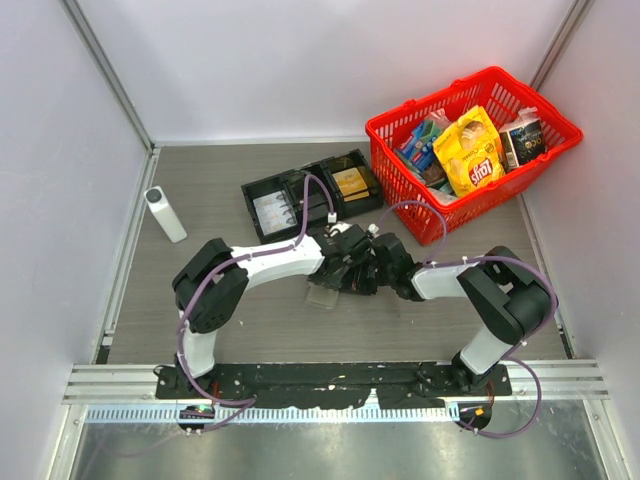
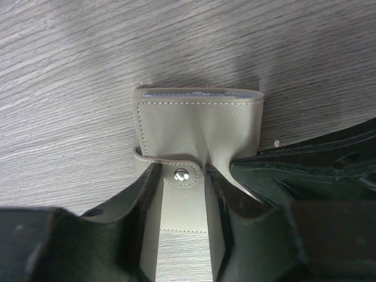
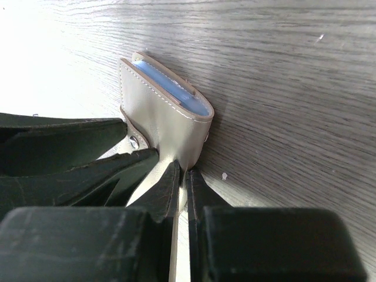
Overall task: Take the credit cards out of the card holder
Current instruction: Open the card holder at the center of the board.
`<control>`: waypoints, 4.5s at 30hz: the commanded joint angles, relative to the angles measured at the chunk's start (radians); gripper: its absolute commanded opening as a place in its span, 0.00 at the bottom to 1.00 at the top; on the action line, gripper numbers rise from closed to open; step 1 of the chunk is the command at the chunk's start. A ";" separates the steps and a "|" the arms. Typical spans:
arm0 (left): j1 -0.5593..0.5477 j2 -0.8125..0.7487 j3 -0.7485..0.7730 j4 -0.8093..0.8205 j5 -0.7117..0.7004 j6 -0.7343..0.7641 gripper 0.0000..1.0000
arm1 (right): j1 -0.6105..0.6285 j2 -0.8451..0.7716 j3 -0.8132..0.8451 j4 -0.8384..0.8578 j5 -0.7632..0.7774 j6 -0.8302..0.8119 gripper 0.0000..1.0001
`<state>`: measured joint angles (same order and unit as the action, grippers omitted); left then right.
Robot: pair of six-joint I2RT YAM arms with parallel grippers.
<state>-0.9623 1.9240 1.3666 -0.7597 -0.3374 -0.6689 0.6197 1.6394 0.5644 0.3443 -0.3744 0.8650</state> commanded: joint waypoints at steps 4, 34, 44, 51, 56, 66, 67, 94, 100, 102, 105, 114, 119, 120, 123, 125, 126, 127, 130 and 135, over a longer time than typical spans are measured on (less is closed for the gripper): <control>-0.006 0.020 -0.011 -0.015 -0.043 0.022 0.20 | 0.000 0.057 -0.005 -0.148 0.043 -0.032 0.05; 0.336 -0.437 -0.618 0.528 0.480 -0.213 0.00 | 0.099 -0.016 0.313 -0.686 0.469 -0.273 0.53; 0.336 -0.523 -0.782 0.681 0.495 -0.354 0.00 | 0.348 0.060 0.578 -0.930 0.795 -0.297 0.72; 0.335 -0.543 -0.820 0.706 0.508 -0.368 0.00 | 0.442 0.158 0.690 -0.999 0.859 -0.282 0.73; 0.336 -0.560 -0.834 0.708 0.512 -0.365 0.00 | 0.474 0.191 0.727 -1.027 0.868 -0.273 0.74; 0.335 -0.586 -0.842 0.695 0.511 -0.354 0.00 | 0.491 0.223 0.755 -1.045 0.899 -0.261 0.74; 0.336 -0.591 -0.840 0.691 0.508 -0.350 0.00 | 0.491 0.229 0.753 -1.045 0.901 -0.261 0.74; 0.338 -0.635 -0.865 0.540 0.405 -0.291 0.00 | 0.267 -0.012 0.532 -0.981 0.783 -0.345 0.71; 0.338 -0.629 -0.856 0.537 0.405 -0.287 0.00 | 0.267 -0.035 0.528 -0.909 0.654 -0.371 0.70; 0.338 -0.628 -0.853 0.539 0.406 -0.288 0.00 | 0.268 -0.042 0.542 -0.904 0.644 -0.366 0.70; 0.336 -0.626 -0.853 0.539 0.408 -0.290 0.00 | 0.267 -0.069 0.554 -0.890 0.652 -0.350 0.70; 0.338 -0.629 -0.851 0.536 0.406 -0.288 0.00 | 0.265 -0.087 0.585 -0.874 0.621 -0.343 0.70; 0.338 -0.632 -0.851 0.531 0.405 -0.288 0.00 | 0.267 -0.087 0.559 -0.884 0.644 -0.351 0.70; 0.338 -0.635 -0.853 0.530 0.403 -0.287 0.00 | 0.265 -0.090 0.548 -0.883 0.643 -0.350 0.70; 0.338 -0.637 -0.853 0.527 0.402 -0.285 0.00 | 0.258 -0.101 0.519 -0.881 0.663 -0.351 0.70; 0.338 -0.635 -0.853 0.527 0.402 -0.285 0.00 | 0.242 -0.099 0.488 -0.883 0.683 -0.350 0.70; 0.338 -0.634 -0.853 0.525 0.403 -0.285 0.00 | 0.224 -0.095 0.462 -0.883 0.696 -0.350 0.70; 0.338 -0.632 -0.851 0.525 0.403 -0.285 0.00 | 0.213 -0.093 0.445 -0.881 0.700 -0.347 0.70; 0.338 -0.632 -0.850 0.525 0.405 -0.282 0.00 | 0.148 -0.079 0.376 -0.874 0.700 -0.339 0.68; 0.338 -0.635 -0.841 0.517 0.426 -0.276 0.00 | 0.138 -0.099 0.411 -0.913 0.701 -0.346 0.68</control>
<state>-0.6243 1.3006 0.5117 -0.1806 0.0982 -0.9806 0.7540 1.5772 0.9318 -0.5636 0.2985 0.5148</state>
